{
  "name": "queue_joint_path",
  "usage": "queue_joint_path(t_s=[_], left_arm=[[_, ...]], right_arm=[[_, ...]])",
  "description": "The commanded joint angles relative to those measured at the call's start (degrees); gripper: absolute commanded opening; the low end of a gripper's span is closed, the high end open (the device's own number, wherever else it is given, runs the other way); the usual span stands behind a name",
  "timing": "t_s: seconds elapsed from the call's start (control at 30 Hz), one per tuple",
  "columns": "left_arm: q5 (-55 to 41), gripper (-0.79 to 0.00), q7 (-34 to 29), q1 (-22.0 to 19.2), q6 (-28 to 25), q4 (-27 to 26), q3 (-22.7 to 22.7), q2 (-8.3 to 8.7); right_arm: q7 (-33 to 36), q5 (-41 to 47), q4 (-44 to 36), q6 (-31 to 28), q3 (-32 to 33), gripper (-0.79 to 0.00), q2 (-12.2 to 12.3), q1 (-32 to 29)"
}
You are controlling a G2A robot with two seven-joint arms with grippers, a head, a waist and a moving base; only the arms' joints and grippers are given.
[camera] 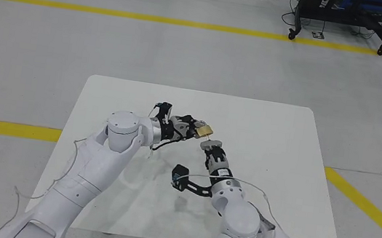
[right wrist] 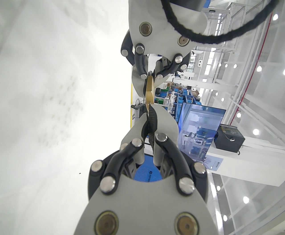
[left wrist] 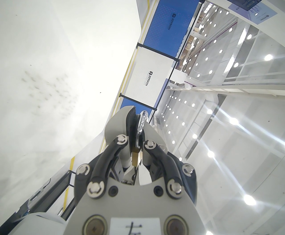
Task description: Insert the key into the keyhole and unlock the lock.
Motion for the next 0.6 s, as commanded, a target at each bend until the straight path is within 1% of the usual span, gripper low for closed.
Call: queue_joint_path(t_s=[0.0,0.57], left_arm=[[-0.79,-0.785,-0.37,0.11,0.24,-0.07,-0.05,-0.05],[-2.18,-0.785,-2.27,0.02,0.93,-0.01,-0.35,-0.03]], right_arm=[[-0.24,-0.03,0.20,-0.28,0.08,-0.785,-0.27,0.20],[-0.12,0.26,1.78,-2.17,1.42,-0.785,-2.53,1.27]])
